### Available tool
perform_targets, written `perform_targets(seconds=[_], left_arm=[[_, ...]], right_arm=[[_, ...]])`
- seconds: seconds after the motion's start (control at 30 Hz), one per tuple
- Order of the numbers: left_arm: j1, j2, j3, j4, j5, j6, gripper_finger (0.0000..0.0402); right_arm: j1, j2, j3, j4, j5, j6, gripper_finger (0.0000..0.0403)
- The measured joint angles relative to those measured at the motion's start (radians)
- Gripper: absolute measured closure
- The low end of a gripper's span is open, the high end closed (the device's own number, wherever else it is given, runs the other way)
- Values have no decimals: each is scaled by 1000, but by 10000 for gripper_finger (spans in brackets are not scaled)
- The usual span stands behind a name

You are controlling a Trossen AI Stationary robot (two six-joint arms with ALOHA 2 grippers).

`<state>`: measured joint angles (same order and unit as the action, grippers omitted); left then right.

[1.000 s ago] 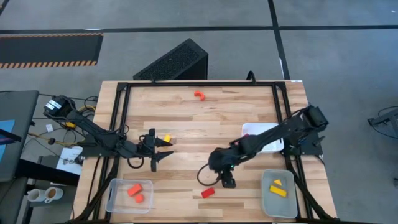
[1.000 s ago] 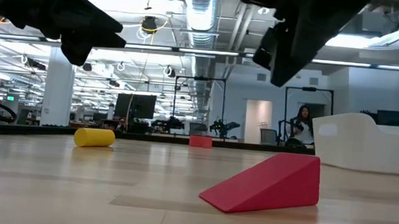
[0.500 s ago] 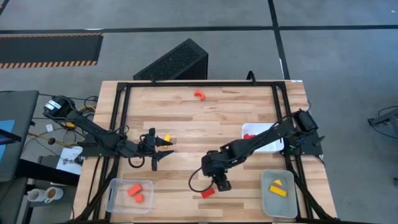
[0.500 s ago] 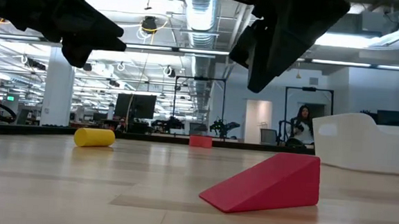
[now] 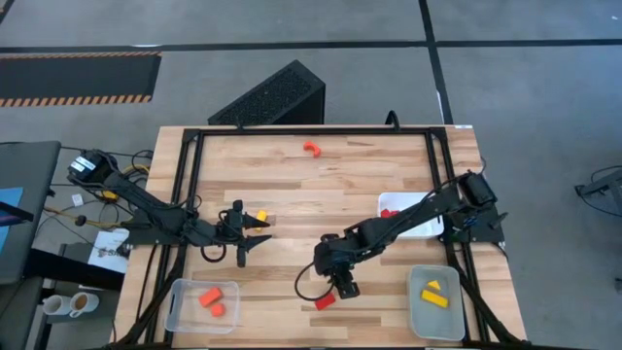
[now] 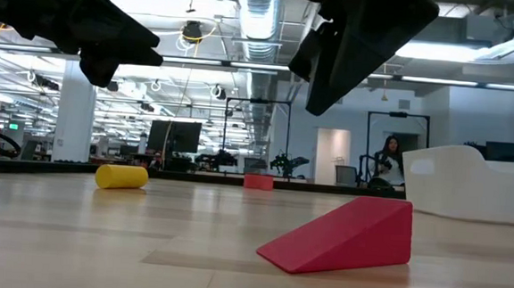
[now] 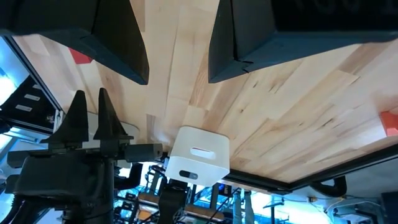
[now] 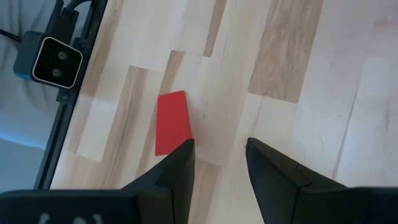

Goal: Sort & place blocks by color
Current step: Put the red block into the white bin

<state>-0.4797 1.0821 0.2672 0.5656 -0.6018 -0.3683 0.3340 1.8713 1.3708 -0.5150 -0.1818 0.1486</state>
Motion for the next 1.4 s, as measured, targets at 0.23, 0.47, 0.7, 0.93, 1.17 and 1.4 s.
perform_targets(seconds=[0.23, 0.47, 0.7, 0.93, 1.17, 1.4], left_arm=[[0, 0, 0, 0, -5, -3, 249], [0, 0, 0, 0, -5, -3, 249], [0, 0, 0, 0, -6, -3, 249], [0, 0, 0, 0, -6, -3, 249], [0, 0, 0, 0, -7, -3, 249], [0, 0, 0, 0, -8, -3, 249]], right_arm=[[0, 0, 0, 0, 0, 0, 237], [0, 0, 0, 48, 0, 0, 237], [9, 0, -18, 141, -1, -6, 237], [35, 0, -45, 221, -2, -26, 237], [50, 0, -121, 378, 31, -26, 237], [56, 0, -163, 437, 56, -68, 228]])
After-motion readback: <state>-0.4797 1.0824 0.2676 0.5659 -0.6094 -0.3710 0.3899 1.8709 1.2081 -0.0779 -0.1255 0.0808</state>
